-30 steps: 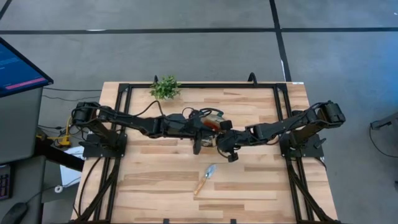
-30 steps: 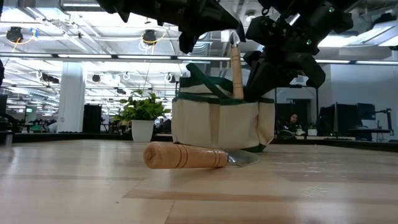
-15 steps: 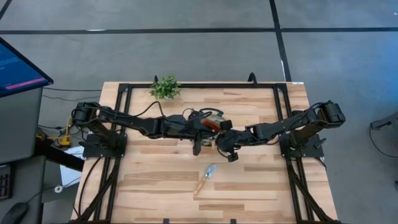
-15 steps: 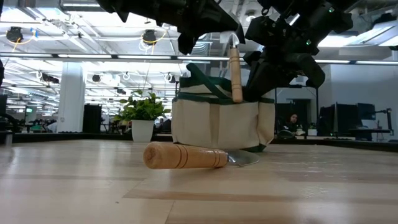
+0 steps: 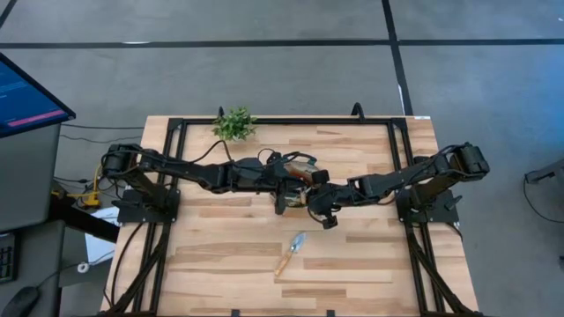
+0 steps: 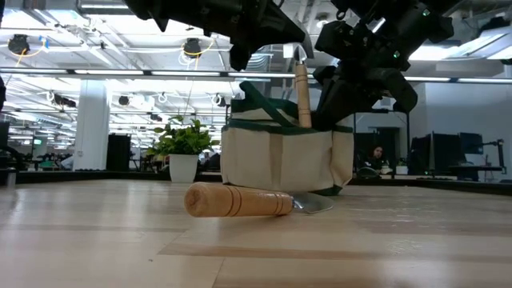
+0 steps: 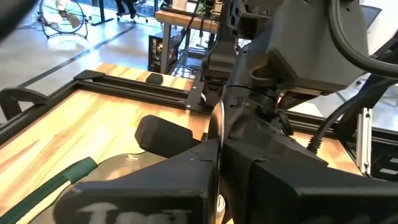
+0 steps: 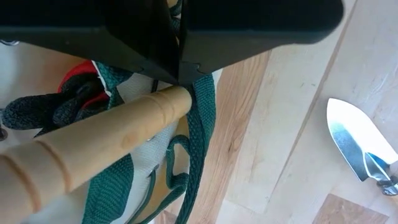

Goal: Pick & Place Garden tools in Gardening bag
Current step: Put the trowel into the gardening bag

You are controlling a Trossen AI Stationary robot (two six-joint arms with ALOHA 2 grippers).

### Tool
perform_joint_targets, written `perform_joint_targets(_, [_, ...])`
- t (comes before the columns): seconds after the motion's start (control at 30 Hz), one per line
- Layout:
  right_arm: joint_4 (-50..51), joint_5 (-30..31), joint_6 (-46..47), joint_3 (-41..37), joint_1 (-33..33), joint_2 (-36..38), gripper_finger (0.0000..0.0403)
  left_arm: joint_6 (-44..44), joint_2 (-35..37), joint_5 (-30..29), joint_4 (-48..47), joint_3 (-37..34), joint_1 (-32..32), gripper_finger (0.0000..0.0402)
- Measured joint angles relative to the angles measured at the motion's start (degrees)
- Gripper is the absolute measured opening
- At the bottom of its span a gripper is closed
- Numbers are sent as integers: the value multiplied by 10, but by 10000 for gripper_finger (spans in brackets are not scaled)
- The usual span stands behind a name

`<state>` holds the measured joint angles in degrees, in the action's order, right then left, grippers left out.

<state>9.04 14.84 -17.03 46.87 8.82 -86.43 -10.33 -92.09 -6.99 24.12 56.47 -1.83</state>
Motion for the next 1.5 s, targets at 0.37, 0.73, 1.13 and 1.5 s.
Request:
perform_joint_targets(0.37, [0,-2,0,0,-3,0,0,-11,0,14,-24,0,-3,1])
perform_joint_targets(0.73, [0,-2,0,0,-3,0,0,7,-3,1,-26,0,0,1])
perform_joint_targets(1.13, [0,-2,-3,0,-5,0,0,-22,-3,29,-42,0,3,1])
perform_joint_targets(1.5, [-13,1,-10,0,-7,0,0,-26,-22,31,-62,0,2,1])
